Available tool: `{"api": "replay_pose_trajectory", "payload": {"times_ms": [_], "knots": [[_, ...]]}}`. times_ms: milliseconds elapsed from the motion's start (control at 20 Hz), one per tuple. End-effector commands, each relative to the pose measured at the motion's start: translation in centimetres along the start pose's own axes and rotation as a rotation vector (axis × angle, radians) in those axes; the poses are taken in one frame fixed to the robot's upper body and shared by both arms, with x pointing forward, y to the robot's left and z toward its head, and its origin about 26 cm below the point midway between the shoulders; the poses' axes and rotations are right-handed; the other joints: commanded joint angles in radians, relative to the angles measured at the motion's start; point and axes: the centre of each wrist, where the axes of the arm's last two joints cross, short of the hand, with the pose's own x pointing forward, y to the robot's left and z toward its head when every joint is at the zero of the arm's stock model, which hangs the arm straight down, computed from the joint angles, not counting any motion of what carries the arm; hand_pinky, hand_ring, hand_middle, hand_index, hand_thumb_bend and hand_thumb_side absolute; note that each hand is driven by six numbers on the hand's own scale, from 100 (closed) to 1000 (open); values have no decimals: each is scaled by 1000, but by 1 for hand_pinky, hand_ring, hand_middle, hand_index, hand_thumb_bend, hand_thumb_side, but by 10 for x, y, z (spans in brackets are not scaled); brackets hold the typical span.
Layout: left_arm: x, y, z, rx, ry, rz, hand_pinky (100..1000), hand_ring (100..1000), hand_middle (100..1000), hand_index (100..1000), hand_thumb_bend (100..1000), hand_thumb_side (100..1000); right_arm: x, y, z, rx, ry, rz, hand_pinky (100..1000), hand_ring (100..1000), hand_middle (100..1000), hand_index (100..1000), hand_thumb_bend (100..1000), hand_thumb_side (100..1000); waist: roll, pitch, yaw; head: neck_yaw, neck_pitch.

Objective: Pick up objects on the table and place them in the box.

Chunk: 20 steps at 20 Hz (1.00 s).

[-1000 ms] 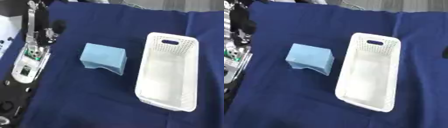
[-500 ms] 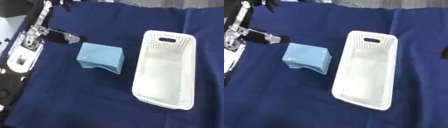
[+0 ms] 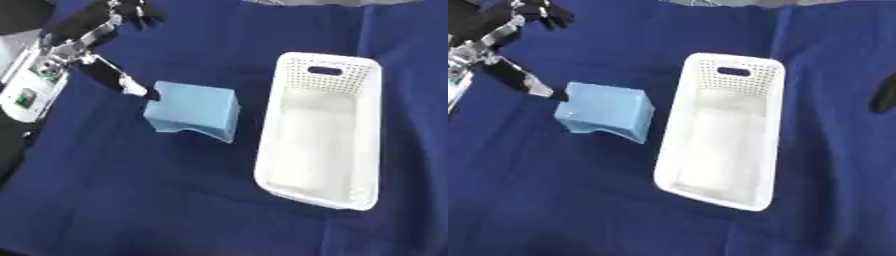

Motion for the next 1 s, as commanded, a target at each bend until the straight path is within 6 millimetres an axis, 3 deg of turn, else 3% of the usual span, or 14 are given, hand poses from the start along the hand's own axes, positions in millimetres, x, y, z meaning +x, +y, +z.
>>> {"api": "replay_pose_trajectory", "payload": {"times_ms": [50, 500, 1000], "knots": [[-4, 16, 0, -45, -24, -18, 573, 688, 711, 881, 1000, 419, 4, -2, -4, 40, -6, 26, 624, 747, 814, 867, 100, 790, 2, -16, 0, -13, 6], [-1, -25, 5, -86, -52, 182, 512, 639, 674, 877, 1000, 475, 4, -2, -6, 37, -13, 22, 622, 742, 813, 866, 100, 790, 0, -19, -2, -37, 12], [24, -39, -4, -70, -71, 213, 513, 627, 669, 870, 1000, 490, 4, -2, -5, 30, -9, 19, 622, 739, 813, 867, 100, 789, 3, -23, 2, -60, 26]]}}
